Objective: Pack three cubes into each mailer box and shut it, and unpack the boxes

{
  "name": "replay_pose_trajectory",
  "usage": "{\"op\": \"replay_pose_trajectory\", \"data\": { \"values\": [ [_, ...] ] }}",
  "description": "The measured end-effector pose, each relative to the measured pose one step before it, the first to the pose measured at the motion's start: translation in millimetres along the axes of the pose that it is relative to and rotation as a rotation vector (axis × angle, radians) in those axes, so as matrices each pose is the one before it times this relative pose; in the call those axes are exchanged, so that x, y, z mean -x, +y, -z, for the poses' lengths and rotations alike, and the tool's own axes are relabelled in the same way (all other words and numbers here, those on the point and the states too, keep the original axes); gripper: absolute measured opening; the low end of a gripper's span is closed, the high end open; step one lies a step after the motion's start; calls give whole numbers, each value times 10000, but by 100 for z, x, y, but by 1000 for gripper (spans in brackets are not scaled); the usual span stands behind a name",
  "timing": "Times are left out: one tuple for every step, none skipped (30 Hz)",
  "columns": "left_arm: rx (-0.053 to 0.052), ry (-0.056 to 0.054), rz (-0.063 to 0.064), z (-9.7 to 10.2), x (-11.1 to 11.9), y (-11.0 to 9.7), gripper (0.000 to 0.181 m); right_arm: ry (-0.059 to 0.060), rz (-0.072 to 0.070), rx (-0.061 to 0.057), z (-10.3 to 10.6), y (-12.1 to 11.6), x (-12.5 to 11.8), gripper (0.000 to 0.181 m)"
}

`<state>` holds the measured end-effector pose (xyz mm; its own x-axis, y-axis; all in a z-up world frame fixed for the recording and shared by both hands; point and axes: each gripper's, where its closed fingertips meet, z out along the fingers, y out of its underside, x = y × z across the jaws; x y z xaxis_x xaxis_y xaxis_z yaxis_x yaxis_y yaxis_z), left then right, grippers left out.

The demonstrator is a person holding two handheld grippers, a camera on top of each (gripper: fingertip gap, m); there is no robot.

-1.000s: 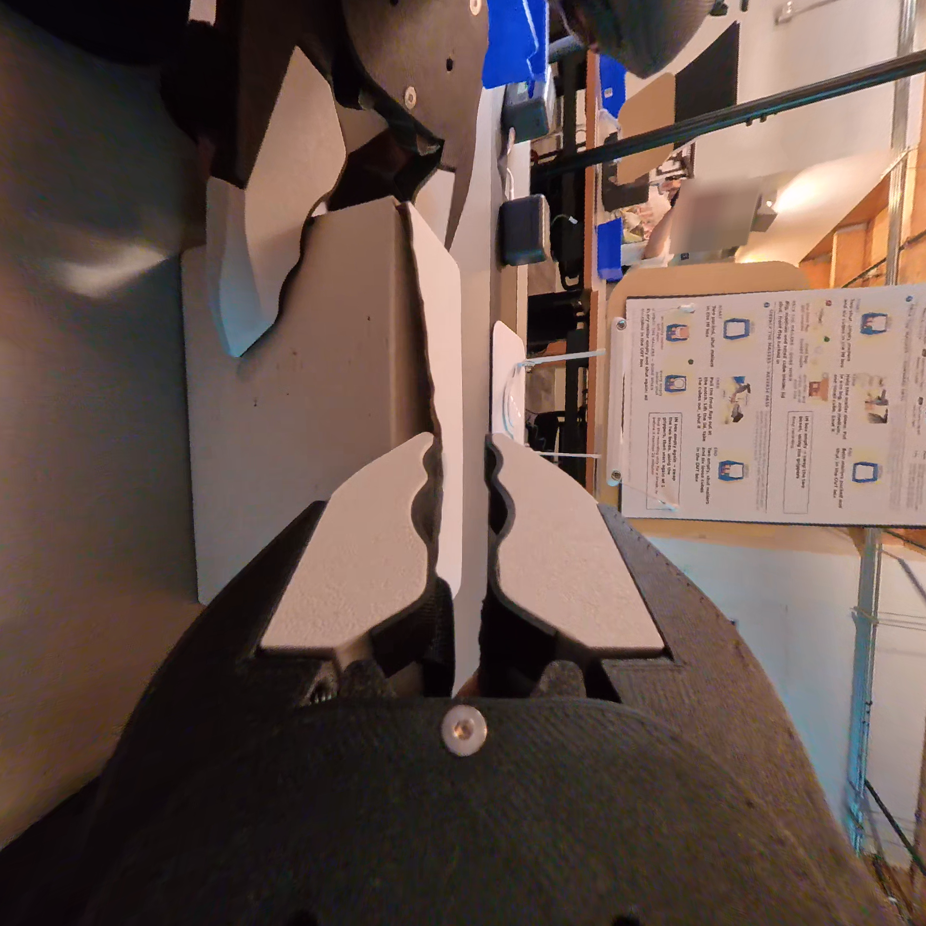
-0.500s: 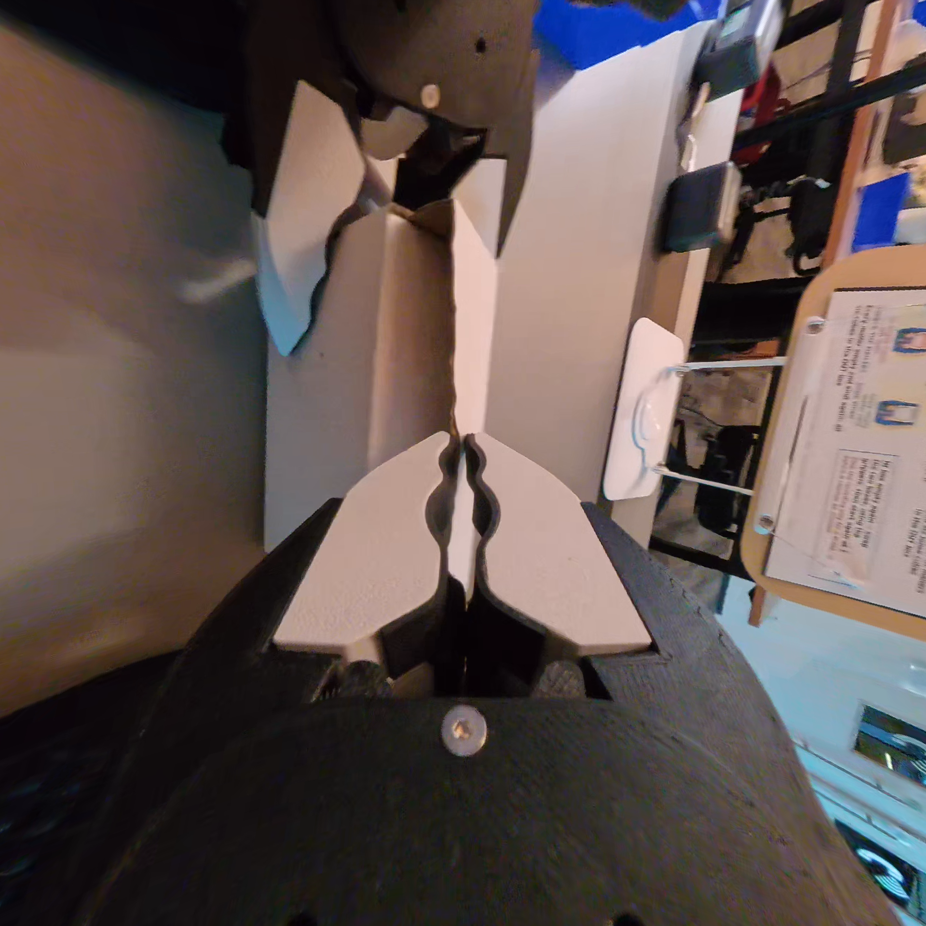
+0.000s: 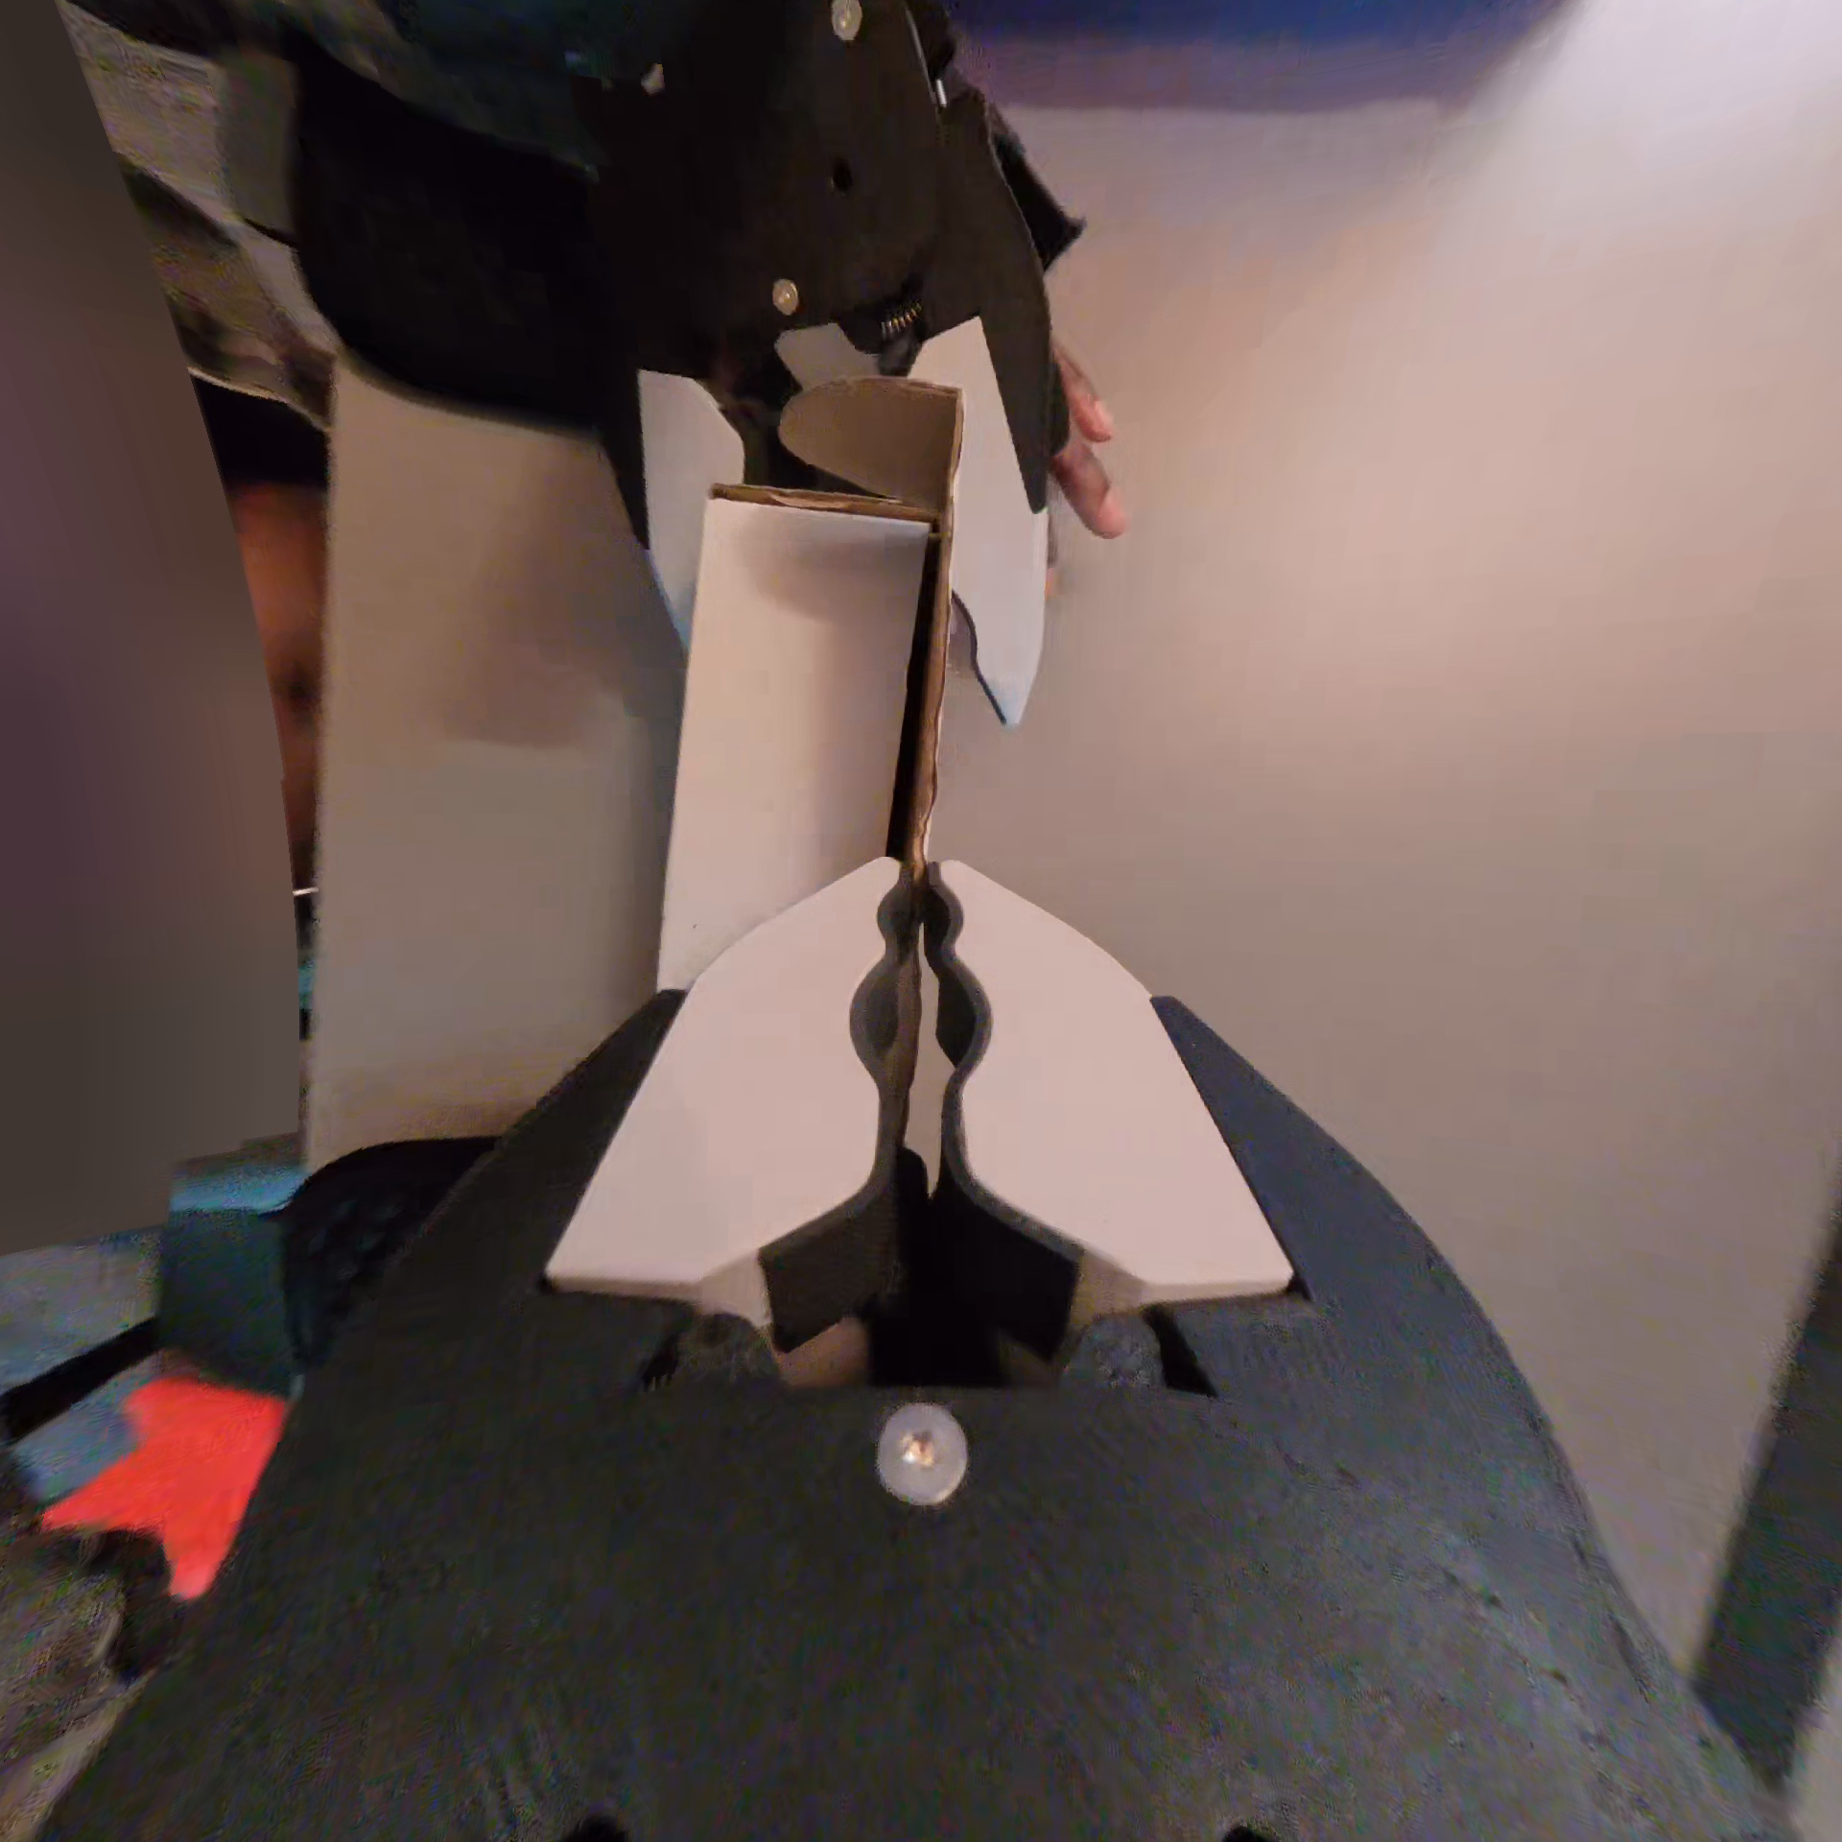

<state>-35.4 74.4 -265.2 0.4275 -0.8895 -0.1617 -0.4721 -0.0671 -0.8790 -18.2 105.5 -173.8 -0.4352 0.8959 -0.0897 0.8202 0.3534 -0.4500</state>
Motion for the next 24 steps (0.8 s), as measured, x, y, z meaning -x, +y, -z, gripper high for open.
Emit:
{"op": "replay_pose_trajectory", "data": {
  "values": [
    [-26, -7, 4, 0, 18, -11, 79, -651, -332, -132, -28, 23, -266, 2],
    [-13, -5, 13, -6, 10, -13, 79, -516, -347, -93, -49, 72, -430, 2],
    [-17, 8, 5, -6, 2, -5, 79, -418, -363, -81, -75, 101, -495, 3],
    [-27, 8, 1, -3, -3, -25, 79, -451, -301, -93, -95, 78, -377, 4],
    [-17, 5, -7, 4, -3, -3, 79, -449, -256, -114, -120, 63, -313, 4],
    [-5, -2, -6, -4, -4, 3, 79, -451, -278, -135, -117, 55, -251, 5],
    [-2, -3, -10, -4, -2, -6, 80, -447, -229, -158, -111, 31, -189, 5],
    [5, -2, -1, -4, -1, 2, 80, -402, -185, -168, -94, 44, -188, 6],
    [-1, 1, 1, 4, 0, -10, 80, -395, -132, -176, -62, 18, -123, 5],
    [0, -2, 0, -12, -3, 4, 80, -355, -133, -156, -76, 30, -120, 6],
    [0, -8, -9, 2, -5, -3, 80, -332, -137, -130, -71, 39, -133, 6],
    [-10, -4, -3, -7, 8, -13, 80, -325, -133, -121, -77, 40, -141, 6],
    [-8, -1, -7, -6, -4, -2, 80, -358, -198, -109, -56, 33, -98, 8],
    [-3, -2, -7, 3, -1, -3, 80, -375, -231, -95, -49, 32, -76, 6],
    [-7, -7, -6, -8, 0, -13, 80, -351, -230, -65, -46, 37, -55, 8],
    [-13, -19, -22, 4, 3, -6, 80, -311, -143, -60, 3, -5, 26, 6],
    [13, -22, -39, -1, 17, 4, 80, -223, 5, -47, 33, -34, 98, 6],
    [119, -37, -100, 53, 22, 106, 81, -118, 115, -32, 58, -68, 137, 6],
    [261, -129, -286, 167, 111, 274, 84, -26, 138, -26, 65, -95, 138, 4],
    [219, -382, -333, 420, 419, 151, 94, 66, 103, -16, 126, -87, 87, 3],
    [70, -613, -188, 724, 780, -158, 104, 120, 72, -38, 165, -112, 7, 2],
    [-1, -574, -107, 1019, 836, -407, 107, 107, 58, -45, 175, -96, 13, 3],
    [4, -524, -59, 1236, 827, -544, 107, 119, 53, -14, 144, -51, -28, 3],
    [-69, -450, -2, 1397, 715, -793, 107, 122, 16, 6, 91, -25, -85, 3]
  ]
}}
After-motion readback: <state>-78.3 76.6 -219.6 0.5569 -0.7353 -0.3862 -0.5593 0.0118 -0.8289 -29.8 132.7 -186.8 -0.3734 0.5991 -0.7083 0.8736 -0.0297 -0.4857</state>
